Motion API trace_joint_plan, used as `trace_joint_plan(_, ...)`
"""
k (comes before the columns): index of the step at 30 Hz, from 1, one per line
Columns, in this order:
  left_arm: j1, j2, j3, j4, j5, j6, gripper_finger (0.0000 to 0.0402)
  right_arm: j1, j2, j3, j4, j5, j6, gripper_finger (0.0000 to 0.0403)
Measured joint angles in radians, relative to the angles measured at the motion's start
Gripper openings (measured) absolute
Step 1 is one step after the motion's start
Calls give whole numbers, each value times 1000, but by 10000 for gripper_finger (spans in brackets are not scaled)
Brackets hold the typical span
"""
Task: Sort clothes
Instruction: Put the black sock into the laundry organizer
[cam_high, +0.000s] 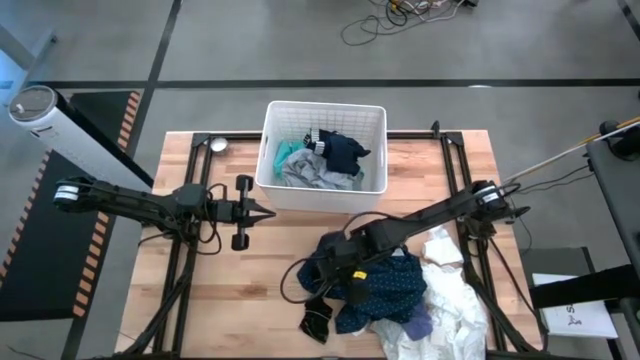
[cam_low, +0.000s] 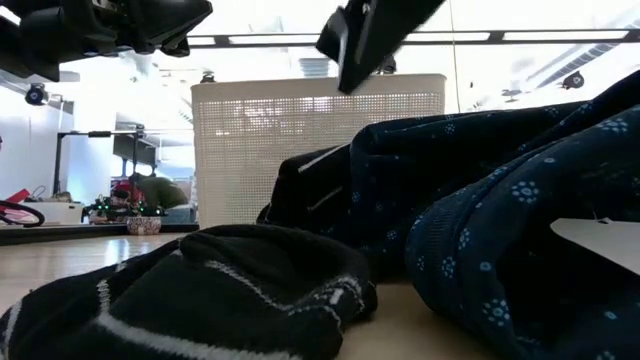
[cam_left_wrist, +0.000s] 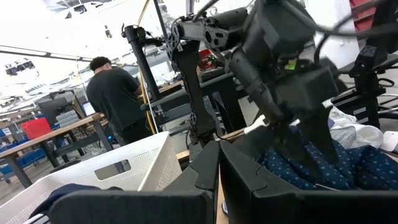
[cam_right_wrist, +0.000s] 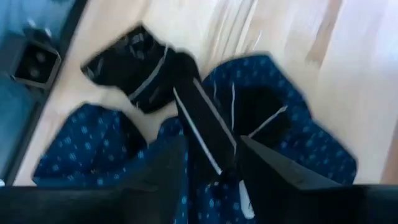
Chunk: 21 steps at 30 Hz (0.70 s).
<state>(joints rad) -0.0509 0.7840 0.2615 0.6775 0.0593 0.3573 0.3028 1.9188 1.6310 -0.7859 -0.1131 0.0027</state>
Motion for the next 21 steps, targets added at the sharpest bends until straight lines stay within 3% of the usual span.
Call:
trace_joint_plan(6, 0, 0, 0, -1, 0, 0, 0, -5, 64, 0, -18, 1, -20, 186)
trace_joint_plan(11, 0, 0, 0, -6, 0, -1, 0, -14, 116, 0, -32, 2, -20, 182)
trace_joint_plan(15, 0, 0, 0, -6, 0, -1, 0, -16, 132, 0, -36, 9, -28, 134)
trace_joint_plan(21, 0, 0, 0, -5, 0, 0, 0, -15, 117, 0, -42, 9, -54, 16)
